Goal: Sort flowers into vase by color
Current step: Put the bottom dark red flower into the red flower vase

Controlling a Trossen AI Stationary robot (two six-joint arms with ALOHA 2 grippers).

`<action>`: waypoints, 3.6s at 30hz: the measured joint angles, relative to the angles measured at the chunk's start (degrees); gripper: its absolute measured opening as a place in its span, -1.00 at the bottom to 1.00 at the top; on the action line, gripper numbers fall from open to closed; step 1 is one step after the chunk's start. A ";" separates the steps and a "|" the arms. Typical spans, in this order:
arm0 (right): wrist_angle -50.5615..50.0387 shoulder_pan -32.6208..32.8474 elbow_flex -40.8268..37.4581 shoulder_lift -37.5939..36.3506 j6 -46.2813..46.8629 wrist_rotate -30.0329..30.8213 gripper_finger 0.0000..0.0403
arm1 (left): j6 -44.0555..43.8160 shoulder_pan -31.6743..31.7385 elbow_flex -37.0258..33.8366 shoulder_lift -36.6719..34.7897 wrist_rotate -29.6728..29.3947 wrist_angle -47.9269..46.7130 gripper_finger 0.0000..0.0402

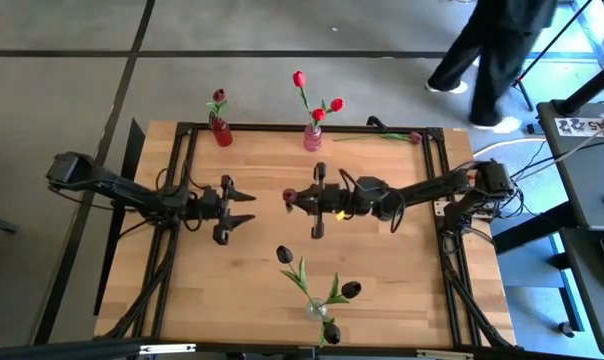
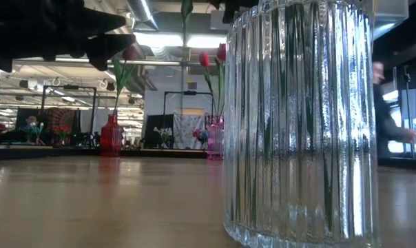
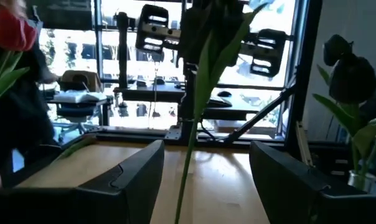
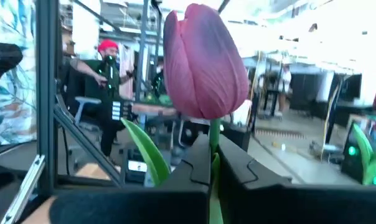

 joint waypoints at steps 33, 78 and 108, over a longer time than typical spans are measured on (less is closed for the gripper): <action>5.54 1.04 3.63 6.01 -4.71 0.84 -0.98 | 8.72 1.88 11.59 30.72 2.43 20.82 0.15; -13.77 18.53 3.63 -4.27 -14.09 30.76 0.42 | 38.16 23.30 15.54 -8.95 -47.53 10.82 -0.98; -13.84 19.01 3.62 -4.27 -14.34 31.76 0.43 | 14.57 54.38 15.54 2.14 -32.32 10.26 -0.97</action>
